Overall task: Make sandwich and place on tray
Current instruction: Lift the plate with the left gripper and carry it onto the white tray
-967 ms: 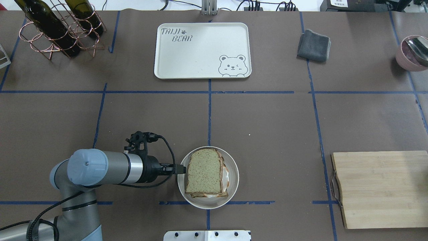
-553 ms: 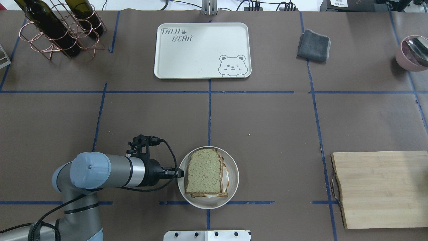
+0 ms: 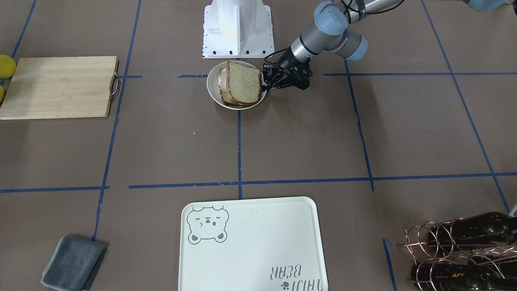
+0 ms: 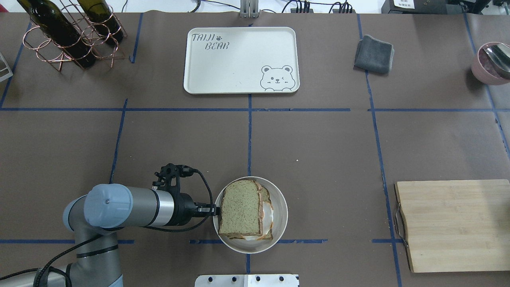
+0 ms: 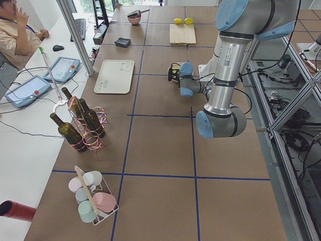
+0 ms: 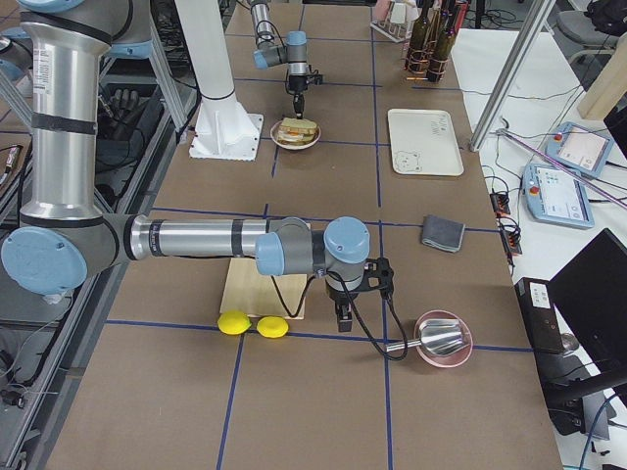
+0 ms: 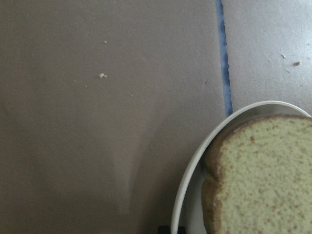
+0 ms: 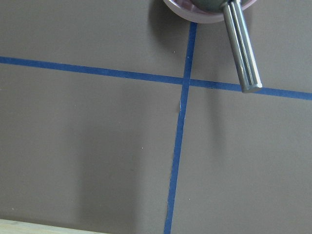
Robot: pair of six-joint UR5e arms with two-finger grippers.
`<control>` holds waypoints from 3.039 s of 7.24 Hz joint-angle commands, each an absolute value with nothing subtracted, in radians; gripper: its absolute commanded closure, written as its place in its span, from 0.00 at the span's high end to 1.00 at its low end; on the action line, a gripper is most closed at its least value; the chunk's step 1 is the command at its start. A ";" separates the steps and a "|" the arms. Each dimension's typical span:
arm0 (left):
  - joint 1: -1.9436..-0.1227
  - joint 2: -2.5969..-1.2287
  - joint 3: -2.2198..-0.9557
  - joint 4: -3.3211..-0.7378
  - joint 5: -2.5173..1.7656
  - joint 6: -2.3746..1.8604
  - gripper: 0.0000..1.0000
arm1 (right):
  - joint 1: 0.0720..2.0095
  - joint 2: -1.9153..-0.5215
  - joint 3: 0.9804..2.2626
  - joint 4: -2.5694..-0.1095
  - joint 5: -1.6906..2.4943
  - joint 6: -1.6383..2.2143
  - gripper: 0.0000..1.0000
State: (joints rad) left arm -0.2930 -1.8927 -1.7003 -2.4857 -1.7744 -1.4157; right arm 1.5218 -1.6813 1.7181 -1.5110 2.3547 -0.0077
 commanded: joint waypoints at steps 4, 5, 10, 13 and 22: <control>-0.496 -1.919 -1.694 -2.419 -1.951 -1.335 0.00 | 1.522 -1.681 1.718 -1.511 2.355 -0.006 1.00; -0.571 -1.978 -1.687 -2.322 -1.997 -1.271 0.00 | 1.522 -1.683 1.718 -1.511 2.355 -0.008 1.00; -0.840 -2.331 -1.256 -2.192 -2.208 -1.093 0.00 | 1.522 -1.700 1.718 -1.497 2.349 -0.014 1.00; -0.877 -2.540 -0.882 -2.322 -2.215 -1.074 0.00 | 1.529 -1.717 1.726 -1.479 2.339 -0.014 1.00; -0.873 -2.701 -0.541 -2.520 -2.033 -1.049 1.00 | 1.532 -1.712 1.726 -1.479 2.347 -0.012 1.00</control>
